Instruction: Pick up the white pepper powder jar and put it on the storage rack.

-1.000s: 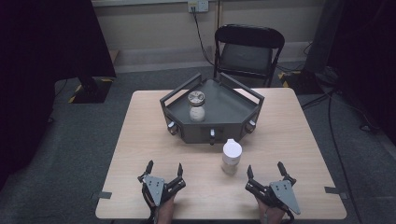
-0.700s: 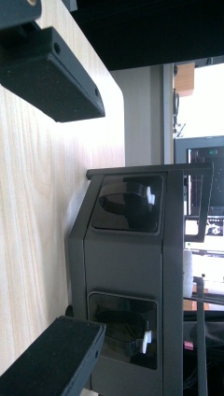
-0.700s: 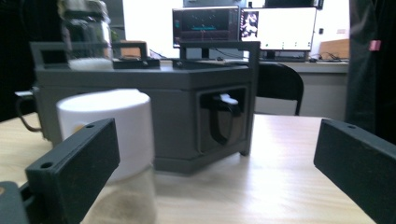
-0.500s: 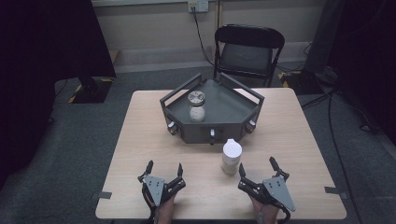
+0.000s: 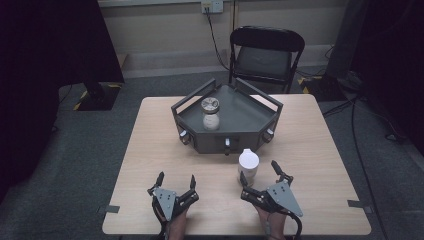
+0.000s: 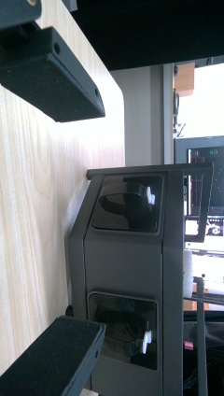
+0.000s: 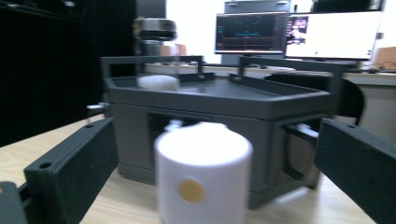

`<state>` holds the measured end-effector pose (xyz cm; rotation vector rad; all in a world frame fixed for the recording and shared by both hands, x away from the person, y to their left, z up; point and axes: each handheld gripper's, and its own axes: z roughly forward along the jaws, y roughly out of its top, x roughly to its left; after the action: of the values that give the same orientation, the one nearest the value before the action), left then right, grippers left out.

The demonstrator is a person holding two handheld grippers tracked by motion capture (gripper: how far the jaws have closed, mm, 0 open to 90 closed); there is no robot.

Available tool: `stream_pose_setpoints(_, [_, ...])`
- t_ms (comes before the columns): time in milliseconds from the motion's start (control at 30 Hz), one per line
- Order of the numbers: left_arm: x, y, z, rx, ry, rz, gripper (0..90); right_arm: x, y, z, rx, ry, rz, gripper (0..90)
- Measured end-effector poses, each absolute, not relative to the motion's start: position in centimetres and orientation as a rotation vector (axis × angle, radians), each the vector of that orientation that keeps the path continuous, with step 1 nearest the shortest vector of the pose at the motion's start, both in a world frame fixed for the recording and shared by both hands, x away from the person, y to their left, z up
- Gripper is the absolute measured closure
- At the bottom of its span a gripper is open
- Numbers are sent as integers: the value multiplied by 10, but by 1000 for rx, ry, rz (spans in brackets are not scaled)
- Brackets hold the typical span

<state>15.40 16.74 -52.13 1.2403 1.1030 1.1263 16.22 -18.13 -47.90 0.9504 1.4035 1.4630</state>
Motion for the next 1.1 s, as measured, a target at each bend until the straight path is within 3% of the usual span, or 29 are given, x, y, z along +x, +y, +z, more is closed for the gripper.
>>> stream_pose_setpoints(233, [154,166,-521,1237,1108,1132,0,172,-166,-474,928,1452,1445,0])
stream_pose_setpoints(1100, [154,165,-521,1235,1112,1135,0,199,-166,-470,1042,1548,1354,205])
